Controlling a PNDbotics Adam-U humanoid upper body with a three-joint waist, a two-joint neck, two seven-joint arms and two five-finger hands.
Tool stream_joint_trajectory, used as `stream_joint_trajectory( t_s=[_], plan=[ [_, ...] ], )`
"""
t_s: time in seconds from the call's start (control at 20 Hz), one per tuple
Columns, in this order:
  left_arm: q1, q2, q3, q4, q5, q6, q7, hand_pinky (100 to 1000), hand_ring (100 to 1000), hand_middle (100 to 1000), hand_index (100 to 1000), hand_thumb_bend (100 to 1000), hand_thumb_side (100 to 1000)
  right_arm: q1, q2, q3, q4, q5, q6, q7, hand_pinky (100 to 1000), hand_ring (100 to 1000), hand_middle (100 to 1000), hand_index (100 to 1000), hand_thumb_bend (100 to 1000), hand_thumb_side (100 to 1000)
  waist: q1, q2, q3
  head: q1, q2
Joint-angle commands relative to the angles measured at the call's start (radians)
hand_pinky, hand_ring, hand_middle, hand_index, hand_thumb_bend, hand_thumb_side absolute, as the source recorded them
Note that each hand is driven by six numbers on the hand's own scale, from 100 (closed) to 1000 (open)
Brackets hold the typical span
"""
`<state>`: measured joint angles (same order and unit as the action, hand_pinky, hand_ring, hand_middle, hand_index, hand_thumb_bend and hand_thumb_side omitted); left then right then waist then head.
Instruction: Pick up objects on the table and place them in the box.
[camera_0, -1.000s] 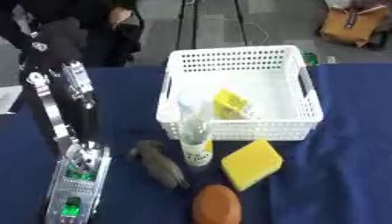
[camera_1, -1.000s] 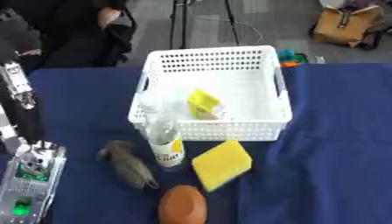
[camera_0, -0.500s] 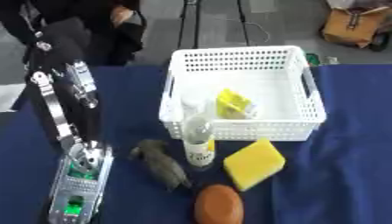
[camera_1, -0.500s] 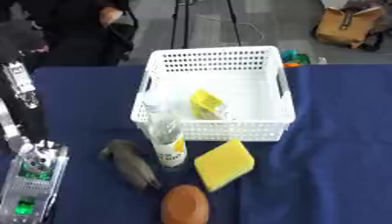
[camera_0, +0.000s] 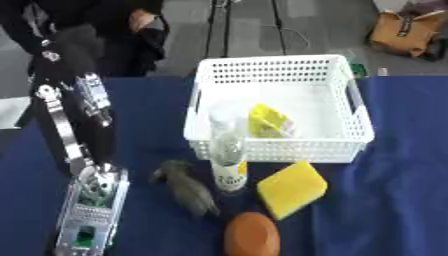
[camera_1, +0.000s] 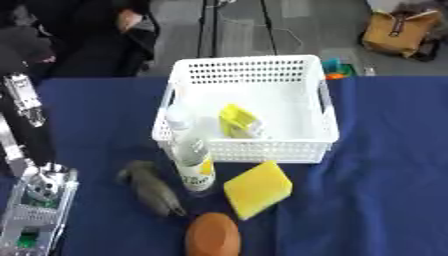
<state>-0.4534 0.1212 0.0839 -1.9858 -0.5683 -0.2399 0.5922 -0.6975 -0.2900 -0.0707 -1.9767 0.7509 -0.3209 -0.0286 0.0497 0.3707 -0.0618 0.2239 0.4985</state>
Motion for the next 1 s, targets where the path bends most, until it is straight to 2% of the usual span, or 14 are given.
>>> stream_joint_trajectory(
  t_s=[0.05, 0.25, 0.5, 0.65, 0.7, 0.75, 0.8, 0.85, 1.0],
  plan=[
    [-0.004, 0.008, -0.001, -0.014, 0.004, -0.002, -0.005, 620, 623, 618, 713, 100, 823, -0.042, 0.002, 0.025, -0.023, 0.056, 0.002, 0.095, 889, 955, 836, 957, 525, 1000, -0.003, -0.029, 0.002, -0.006, -0.012],
    [-0.004, 0.007, -0.003, -0.014, 0.006, -0.002, -0.007, 620, 623, 618, 713, 100, 823, -0.078, 0.010, 0.057, -0.006, 0.091, -0.012, 0.191, 922, 980, 860, 969, 579, 977, -0.004, -0.031, 0.007, -0.011, -0.015],
    [-0.003, 0.007, -0.005, -0.014, 0.007, -0.003, -0.010, 621, 623, 619, 714, 100, 822, -0.126, 0.018, 0.103, 0.059, 0.129, -0.074, 0.301, 966, 1000, 902, 991, 562, 952, -0.003, -0.034, 0.010, -0.014, -0.014],
    [-0.002, 0.008, -0.005, -0.014, 0.008, -0.003, -0.011, 621, 623, 619, 714, 100, 820, -0.156, 0.012, 0.127, 0.099, 0.145, -0.114, 0.336, 987, 1000, 916, 975, 546, 932, -0.004, -0.038, 0.011, -0.016, -0.013],
    [-0.001, 0.009, -0.006, -0.014, 0.008, -0.003, -0.013, 621, 623, 619, 714, 100, 820, -0.175, 0.006, 0.142, 0.126, 0.153, -0.137, 0.354, 987, 1000, 916, 975, 546, 932, -0.005, -0.040, 0.011, -0.017, -0.013],
    [0.000, 0.010, -0.007, -0.014, 0.008, -0.003, -0.014, 622, 623, 619, 714, 100, 819, -0.198, -0.013, 0.167, 0.157, 0.165, -0.172, 0.378, 1000, 1000, 951, 978, 483, 910, -0.007, -0.043, 0.013, -0.017, -0.012],
    [0.002, 0.011, -0.007, -0.014, 0.009, -0.003, -0.014, 622, 623, 619, 714, 100, 819, -0.221, -0.033, 0.187, 0.194, 0.176, -0.213, 0.400, 1000, 1000, 951, 978, 483, 910, -0.008, -0.045, 0.014, -0.018, -0.011],
    [0.003, 0.013, -0.008, -0.014, 0.009, -0.003, -0.015, 621, 623, 619, 714, 100, 821, -0.243, -0.054, 0.206, 0.230, 0.188, -0.256, 0.416, 1000, 1000, 986, 984, 424, 894, -0.011, -0.047, 0.015, -0.018, -0.010],
    [0.007, 0.014, -0.009, -0.014, 0.009, -0.003, -0.017, 621, 623, 619, 714, 100, 822, -0.305, -0.106, 0.248, 0.343, 0.230, -0.380, 0.429, 1000, 1000, 993, 982, 400, 887, -0.018, -0.051, 0.016, -0.015, -0.009]
  ],
)
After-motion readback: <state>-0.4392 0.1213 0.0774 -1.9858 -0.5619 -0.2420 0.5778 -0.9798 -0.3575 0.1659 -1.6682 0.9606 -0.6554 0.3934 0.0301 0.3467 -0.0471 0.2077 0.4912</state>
